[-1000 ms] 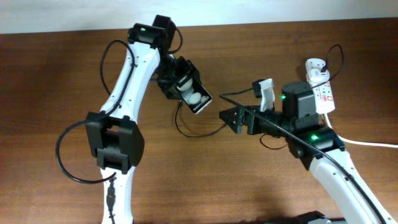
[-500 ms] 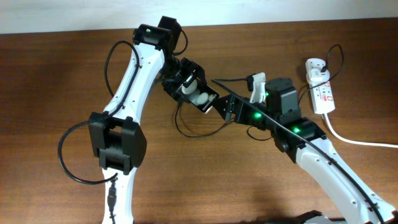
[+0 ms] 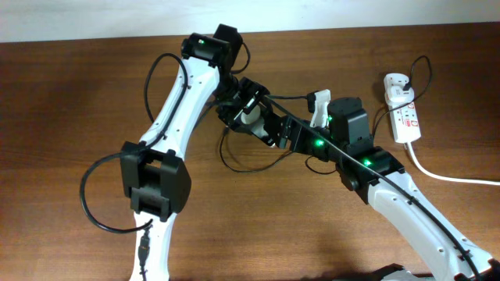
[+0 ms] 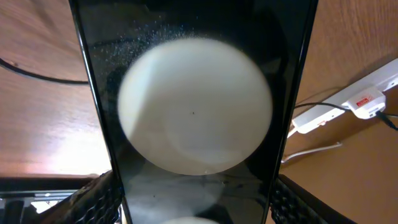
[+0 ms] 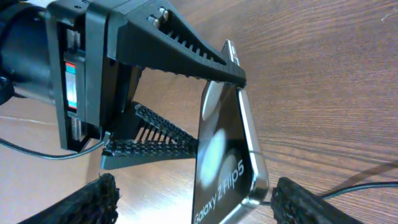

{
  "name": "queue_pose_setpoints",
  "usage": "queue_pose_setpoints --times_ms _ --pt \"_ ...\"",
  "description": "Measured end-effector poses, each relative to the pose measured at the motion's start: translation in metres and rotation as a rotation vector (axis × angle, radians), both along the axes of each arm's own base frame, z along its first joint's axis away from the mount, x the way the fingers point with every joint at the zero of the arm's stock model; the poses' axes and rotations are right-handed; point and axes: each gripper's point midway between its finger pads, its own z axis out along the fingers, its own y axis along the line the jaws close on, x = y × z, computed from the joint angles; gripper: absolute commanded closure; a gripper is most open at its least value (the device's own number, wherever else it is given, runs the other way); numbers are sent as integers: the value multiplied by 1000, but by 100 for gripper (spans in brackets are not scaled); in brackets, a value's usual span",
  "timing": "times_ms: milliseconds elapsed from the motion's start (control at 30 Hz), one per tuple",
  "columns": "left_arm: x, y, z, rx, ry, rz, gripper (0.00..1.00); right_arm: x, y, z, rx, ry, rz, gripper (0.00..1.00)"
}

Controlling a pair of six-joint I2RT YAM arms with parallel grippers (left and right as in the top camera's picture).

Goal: Plug charger to phone and switch on socket

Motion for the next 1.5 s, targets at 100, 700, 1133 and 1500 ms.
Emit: queue_pose_setpoints --times_ms 100,700,1133,1500 --pt "-1 -3 3 -23 16 7 100 -3 7 -2 -20 -5 2 27" --pt "-3 -7 6 -52 33 11 92 16 19 -26 -41 2 -35 73" --pt "-2 -9 10 -80 36 22 91 13 19 -39 -56 45 -36 96" --pt "1 -1 10 -137 -168 -258 76 25 -27 -45 -28 117 -118 96"
